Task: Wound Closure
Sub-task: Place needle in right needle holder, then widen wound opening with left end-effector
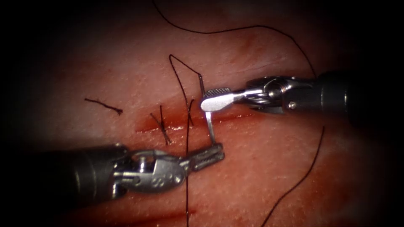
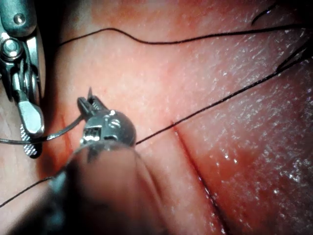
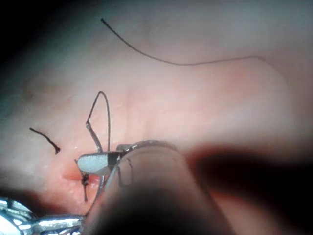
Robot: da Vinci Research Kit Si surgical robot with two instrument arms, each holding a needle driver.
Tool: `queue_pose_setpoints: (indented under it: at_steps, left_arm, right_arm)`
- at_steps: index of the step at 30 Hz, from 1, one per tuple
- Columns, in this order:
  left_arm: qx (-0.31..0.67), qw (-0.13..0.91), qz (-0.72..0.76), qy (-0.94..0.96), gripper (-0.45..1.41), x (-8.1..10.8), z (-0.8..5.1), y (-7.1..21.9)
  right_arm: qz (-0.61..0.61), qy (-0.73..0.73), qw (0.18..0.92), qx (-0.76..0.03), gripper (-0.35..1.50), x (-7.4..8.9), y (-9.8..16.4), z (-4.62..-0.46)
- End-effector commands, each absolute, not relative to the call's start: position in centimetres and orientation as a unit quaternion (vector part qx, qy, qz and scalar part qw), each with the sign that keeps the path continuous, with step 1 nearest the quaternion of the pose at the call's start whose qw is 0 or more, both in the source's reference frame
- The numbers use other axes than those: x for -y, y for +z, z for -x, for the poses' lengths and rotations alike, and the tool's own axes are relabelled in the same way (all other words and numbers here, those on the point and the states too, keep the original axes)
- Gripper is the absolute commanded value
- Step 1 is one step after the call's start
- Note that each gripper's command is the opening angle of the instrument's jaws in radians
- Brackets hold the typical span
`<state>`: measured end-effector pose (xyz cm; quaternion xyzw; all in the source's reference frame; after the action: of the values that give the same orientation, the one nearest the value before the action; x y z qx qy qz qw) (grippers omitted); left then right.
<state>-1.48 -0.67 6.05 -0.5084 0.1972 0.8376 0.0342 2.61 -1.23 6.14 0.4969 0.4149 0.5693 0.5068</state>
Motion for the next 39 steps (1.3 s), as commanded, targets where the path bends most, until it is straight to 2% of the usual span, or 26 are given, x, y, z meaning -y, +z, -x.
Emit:
queue_pose_setpoints:
  at_steps: [1, 8, 19, 22, 23, 24, 25, 26, 32, 33, 34, 36, 39]
  left_arm:
    - [-0.199, 0.033, 0.508, 0.838, -0.45, 0.65, 1.53, 6.09]
    - [-0.198, 0.028, 0.512, 0.836, -0.45, 0.65, 1.54, 6.05]
    - [-0.201, 0.02, 0.512, 0.835, -0.45, 0.66, 1.56, 5.99]
    - [-0.201, 0.02, 0.512, 0.835, -0.45, 0.66, 1.56, 5.99]
    - [-0.201, 0.02, 0.512, 0.835, -0.45, 0.66, 1.57, 5.99]
    - [-0.201, 0.02, 0.512, 0.835, -0.45, 0.66, 1.57, 5.99]
    - [-0.201, 0.02, 0.511, 0.835, -0.45, 0.66, 1.57, 5.99]
    - [-0.201, 0.017, 0.511, 0.835, -0.45, 0.66, 1.58, 5.99]
    - [-0.2, 0.013, 0.513, 0.835, -0.45, 0.65, 1.57, 5.97]
    - [-0.199, 0.013, 0.513, 0.835, -0.35, 0.64, 1.57, 5.97]
    - [-0.198, 0.013, 0.514, 0.834, 0.12, 0.63, 1.57, 5.96]
    - [-0.202, 0.023, 0.515, 0.833, 0.66, 0.62, 1.57, 5.96]
    - [-0.198, 0.064, 0.53, 0.822, 0.88, 0.62, 1.56, 5.93]
  right_arm:
    - [-0.496, 0.568, 0.509, -0.415, 1.25, 1.21, 6.18, -2.71]
    - [-0.495, 0.569, 0.51, -0.415, 1.25, 1.21, 6.19, -2.78]
    - [-0.498, 0.56, 0.519, -0.412, 1.13, 1.3, 6.24, -2.84]
    - [-0.498, 0.56, 0.519, -0.412, 1.03, 1.29, 6.24, -2.84]
    - [-0.498, 0.56, 0.519, -0.412, 0.84, 1.29, 6.24, -2.83]
    - [-0.498, 0.56, 0.519, -0.412, 0.51, 1.28, 6.24, -2.83]
    - [-0.496, 0.562, 0.519, -0.411, -0.01, 1.28, 6.24, -2.82]
    - [-0.478, 0.565, 0.527, -0.418, -0.35, 1.26, 6.25, -2.81]
    - [-0.443, 0.576, 0.543, -0.42, -0.35, 1.19, 6.24, -2.74]
    - [-0.442, 0.576, 0.545, -0.42, -0.35, 1.18, 6.24, -2.72]
    - [-0.438, 0.574, 0.549, -0.421, -0.35, 1.17, 6.24, -2.7]
    - [-0.43, 0.579, 0.543, -0.43, -0.35, 1.13, 6.24, -2.65]
    - [-0.424, 0.585, 0.531, -0.442, -0.35, 1.06, 6.25, -2.57]
